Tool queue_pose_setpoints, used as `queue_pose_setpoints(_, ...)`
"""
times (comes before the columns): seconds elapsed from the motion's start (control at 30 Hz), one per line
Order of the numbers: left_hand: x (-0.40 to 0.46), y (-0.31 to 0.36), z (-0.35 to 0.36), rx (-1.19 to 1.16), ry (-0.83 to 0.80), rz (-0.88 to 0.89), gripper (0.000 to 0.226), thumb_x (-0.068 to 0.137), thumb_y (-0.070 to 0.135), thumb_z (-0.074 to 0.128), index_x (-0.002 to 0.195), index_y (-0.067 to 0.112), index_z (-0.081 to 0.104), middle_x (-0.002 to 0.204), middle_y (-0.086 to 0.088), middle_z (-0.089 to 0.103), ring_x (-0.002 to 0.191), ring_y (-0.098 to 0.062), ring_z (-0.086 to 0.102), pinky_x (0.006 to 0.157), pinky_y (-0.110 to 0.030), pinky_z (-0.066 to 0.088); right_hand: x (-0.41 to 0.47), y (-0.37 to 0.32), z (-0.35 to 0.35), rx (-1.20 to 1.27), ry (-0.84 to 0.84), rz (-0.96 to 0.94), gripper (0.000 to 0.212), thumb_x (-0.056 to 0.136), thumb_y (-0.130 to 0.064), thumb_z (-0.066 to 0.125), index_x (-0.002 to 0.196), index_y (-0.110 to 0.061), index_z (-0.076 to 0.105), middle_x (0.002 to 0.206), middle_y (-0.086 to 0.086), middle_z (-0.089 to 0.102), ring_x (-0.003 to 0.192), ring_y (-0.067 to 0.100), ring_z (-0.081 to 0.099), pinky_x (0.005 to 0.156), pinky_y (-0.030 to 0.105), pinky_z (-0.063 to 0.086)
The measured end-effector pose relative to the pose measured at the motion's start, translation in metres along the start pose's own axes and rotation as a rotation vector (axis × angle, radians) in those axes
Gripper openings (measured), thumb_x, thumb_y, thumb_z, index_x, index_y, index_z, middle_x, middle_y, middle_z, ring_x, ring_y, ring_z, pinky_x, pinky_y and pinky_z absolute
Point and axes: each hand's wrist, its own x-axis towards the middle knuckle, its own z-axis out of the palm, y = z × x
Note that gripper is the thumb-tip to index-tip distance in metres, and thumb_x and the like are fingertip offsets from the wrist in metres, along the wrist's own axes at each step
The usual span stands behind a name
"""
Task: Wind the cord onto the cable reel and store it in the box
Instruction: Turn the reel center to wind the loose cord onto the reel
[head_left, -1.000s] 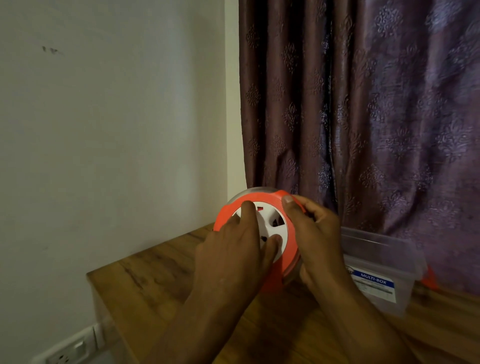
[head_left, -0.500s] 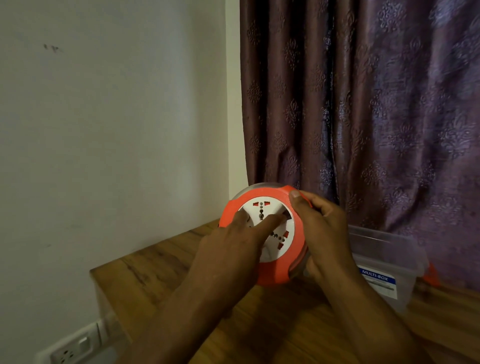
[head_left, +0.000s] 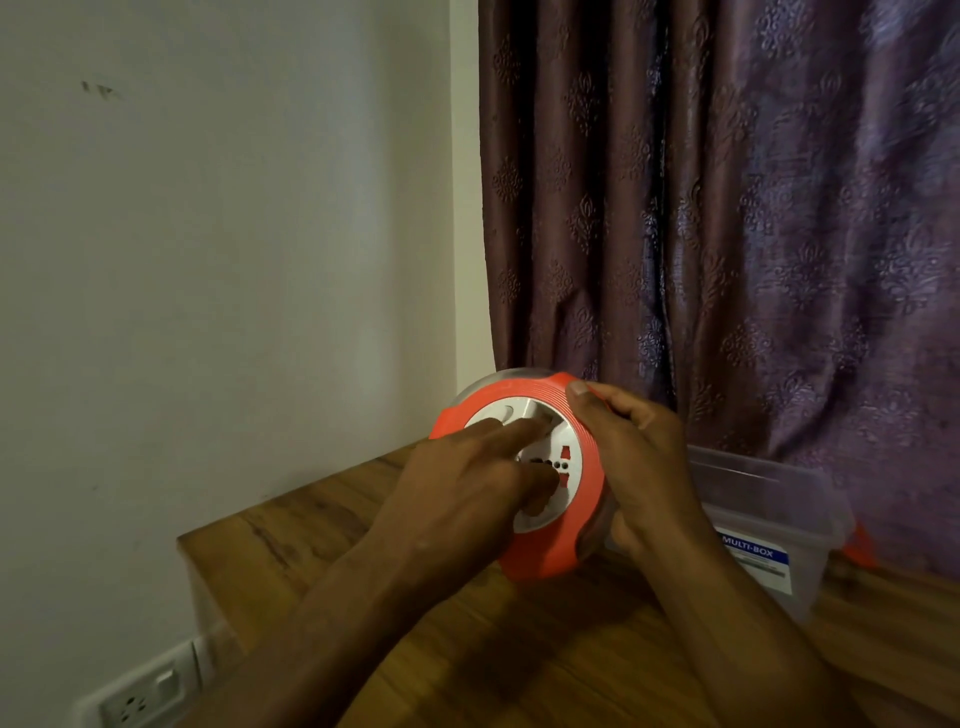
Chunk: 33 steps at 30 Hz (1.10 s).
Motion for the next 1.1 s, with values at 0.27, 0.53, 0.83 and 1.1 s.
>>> queue_pose_setpoints(0.27,-0.007,-0.006,0.002,0.011,0.023,0.148,0.024,0.063,0.012,0.081,0.085,0.019,0.073,0.125,-0.003,0.061,0.083,-0.024,0.062,0.063,-0.041,0.057,-0.001,-0.001,0.0,-0.004,-0.048,0.008,0.022,0.09,-0.023,0.068,0.073,-0.034,0.077,0.08,-0.002,0.079,0.073,0.02,0.076,0.064,0.033,0.061)
queue_pose_setpoints(0.53,-0.031,-0.011,-0.003,-0.482,0.418,-0.42,0.023,0.087,0.027,0.047,0.104,0.033,0.062,0.098,0.02,0.065,0.066,0.001,0.061,0.057,-0.016,0.049,0.002,0.003,-0.002,-0.065,0.029,-0.034,0.009,0.088,-0.032,0.069,0.081,-0.034,0.075,0.081,-0.007,0.079,0.077,0.018,0.075,0.07,0.036,0.061)
queue_pose_setpoints(0.83,-0.02,0.015,0.007,-0.046,0.032,-0.337,0.073,0.091,0.04,0.047,0.133,0.055,-0.011,0.151,0.002,0.023,0.107,-0.024,0.057,0.072,-0.032,0.052,-0.004,0.002,0.004,-0.012,0.053,-0.085,0.012,0.089,-0.037,0.067,0.084,-0.044,0.075,0.091,-0.006,0.079,0.086,0.019,0.076,0.078,0.047,0.062)
queue_pose_setpoints(1.1,-0.005,0.012,0.022,-0.028,0.049,-0.307,0.084,0.084,0.025,0.062,0.137,0.052,0.002,0.153,-0.008,0.013,0.126,-0.037,0.041,0.089,-0.048,0.047,-0.005,-0.002,0.001,0.073,0.089,-0.108,0.019,0.092,-0.035,0.063,0.081,-0.045,0.076,0.087,-0.004,0.079,0.079,0.019,0.077,0.065,0.035,0.061)
